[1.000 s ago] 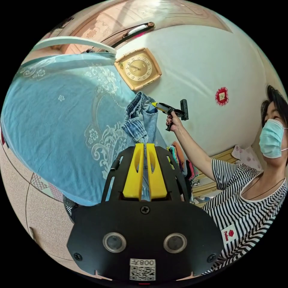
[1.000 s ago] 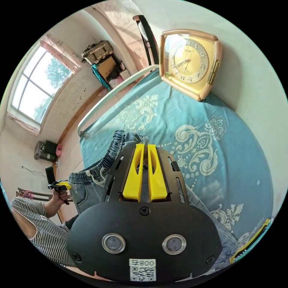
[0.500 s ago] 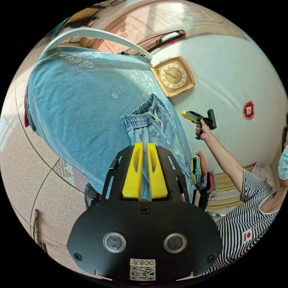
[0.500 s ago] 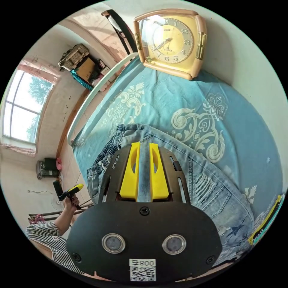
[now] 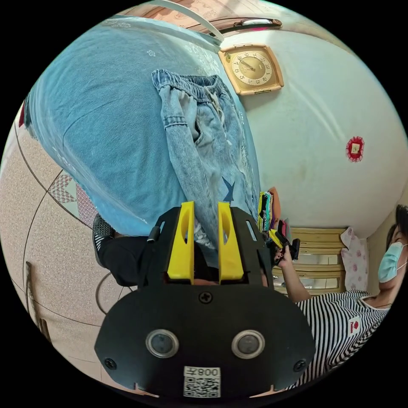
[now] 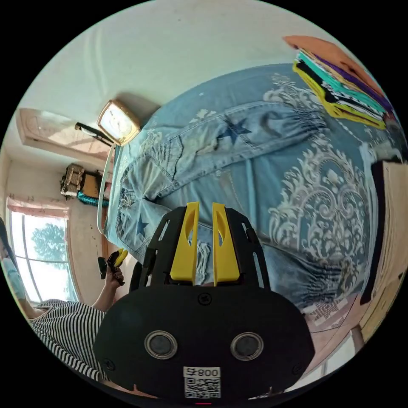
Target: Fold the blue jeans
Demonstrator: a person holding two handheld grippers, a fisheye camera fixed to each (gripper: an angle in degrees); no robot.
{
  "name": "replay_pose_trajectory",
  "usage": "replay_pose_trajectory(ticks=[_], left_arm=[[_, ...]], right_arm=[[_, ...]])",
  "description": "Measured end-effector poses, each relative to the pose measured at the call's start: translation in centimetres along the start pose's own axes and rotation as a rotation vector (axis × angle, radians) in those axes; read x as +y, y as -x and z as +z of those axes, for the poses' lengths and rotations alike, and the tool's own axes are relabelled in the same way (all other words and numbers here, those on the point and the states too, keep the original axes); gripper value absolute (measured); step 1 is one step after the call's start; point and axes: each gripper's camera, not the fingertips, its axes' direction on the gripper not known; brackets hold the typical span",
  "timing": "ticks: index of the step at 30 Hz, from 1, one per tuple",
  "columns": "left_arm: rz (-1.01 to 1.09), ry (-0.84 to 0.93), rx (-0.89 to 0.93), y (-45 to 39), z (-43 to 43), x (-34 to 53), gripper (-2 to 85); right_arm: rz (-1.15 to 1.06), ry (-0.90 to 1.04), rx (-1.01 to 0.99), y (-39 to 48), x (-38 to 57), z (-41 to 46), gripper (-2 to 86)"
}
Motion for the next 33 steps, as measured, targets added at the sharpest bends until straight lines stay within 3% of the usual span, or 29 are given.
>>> replay_pose_trajectory(ticks=[6, 10, 14, 21, 26, 28, 33], left_arm=[[0.096, -0.005, -0.136, -8.4, 4.5, 2.1, 8.1], [0.303, 0.169, -0.134, -17.0, 12.2, 2.9, 8.0], [0.565, 0.446, -0.127, -27.3, 24.6, 3.8, 8.2], [0.867, 0.723, -0.185, -42.3, 43.2, 5.7, 8.9], [1.029, 0.887, -0.468, -49.0, 54.2, 8.4, 8.0], [1.1, 0.852, -0.555, -50.7, 55.8, 9.2, 6.1], [1.105, 0.83, -0.502, -55.3, 57.6, 9.7, 1.1]], right_arm=[[0.336, -0.139, 0.101, -15.5, 13.2, -10.1, 7.2], [0.445, -0.162, 0.059, -22.7, 19.0, -12.5, 7.7], [0.49, -0.152, -0.012, -28.0, 21.7, -13.6, 8.5], [0.504, -0.091, -0.087, -34.3, 24.5, -15.6, 8.4], [0.487, -0.051, -0.117, -38.3, 26.5, -17.8, 6.6], [0.478, -0.046, -0.142, -39.6, 27.2, -18.9, 5.6], [0.403, -0.084, -0.263, -42.5, 28.1, -22.8, 3.0]])
